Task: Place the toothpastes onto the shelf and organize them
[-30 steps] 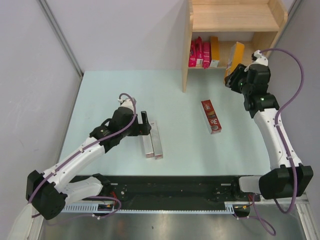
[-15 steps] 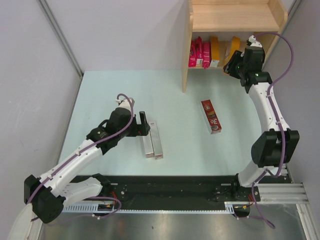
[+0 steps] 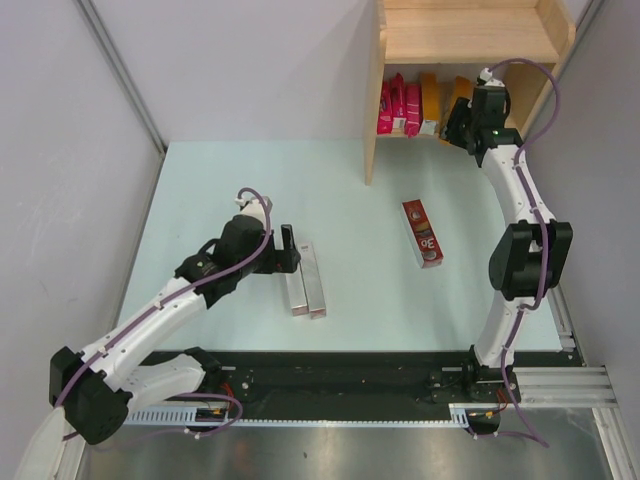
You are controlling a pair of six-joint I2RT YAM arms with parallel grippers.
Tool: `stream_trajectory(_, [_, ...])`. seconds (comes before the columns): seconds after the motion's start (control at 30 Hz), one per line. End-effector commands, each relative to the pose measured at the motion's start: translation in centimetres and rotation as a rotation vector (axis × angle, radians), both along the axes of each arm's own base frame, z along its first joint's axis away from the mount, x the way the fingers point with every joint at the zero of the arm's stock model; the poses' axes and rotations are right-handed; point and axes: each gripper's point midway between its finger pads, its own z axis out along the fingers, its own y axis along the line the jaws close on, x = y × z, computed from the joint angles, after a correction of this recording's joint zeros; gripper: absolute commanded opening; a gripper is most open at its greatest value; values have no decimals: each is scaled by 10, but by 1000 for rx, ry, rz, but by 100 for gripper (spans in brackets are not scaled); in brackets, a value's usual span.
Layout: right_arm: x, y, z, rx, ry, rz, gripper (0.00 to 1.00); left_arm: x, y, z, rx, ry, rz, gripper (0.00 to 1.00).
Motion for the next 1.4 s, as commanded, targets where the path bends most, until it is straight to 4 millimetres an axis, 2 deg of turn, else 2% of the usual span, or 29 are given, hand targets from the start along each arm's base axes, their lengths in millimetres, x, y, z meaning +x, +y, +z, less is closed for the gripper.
stream_trajectory(0.0, [24, -11, 33, -30, -129, -38, 5, 1, -4, 2, 6, -18, -32, 100])
stream_trajectory(0.2, [33, -10, 33, -42, -154, -41, 7, 2, -2, -1, 21, -20, -27, 100])
stream_trajectory(0.47, [46, 5, 24, -81, -143, 1, 11, 4, -4, -6, 26, -7, -31, 100])
stream_trajectory(0.7, [43, 19, 19, -95, -128, 47, 16, 3, -7, -10, 15, 5, -40, 100])
stream_trajectory(0.83, [38, 21, 25, -106, -142, 47, 30, 3, -7, -11, 17, 4, -37, 100])
stream_trajectory(1.0, [32, 19, 29, -121, -139, 51, 33, 3, -8, -13, 10, 10, -38, 100])
stream_trajectory(1.07, [31, 15, 25, -127, -131, 47, 39, 2, -8, -14, 11, 13, -40, 100])
stream_trajectory(1.1, [30, 13, 24, -124, -129, 43, 46, 3, -8, -14, 12, 14, -40, 100])
stream_trajectory(1.2, [28, 9, 23, -119, -121, 31, 58, 3, -8, -16, 12, 14, -38, 100])
stream_trajectory(1.37, [22, 4, 24, -97, -124, 17, 66, 2, -11, -18, 2, 22, -49, 100])
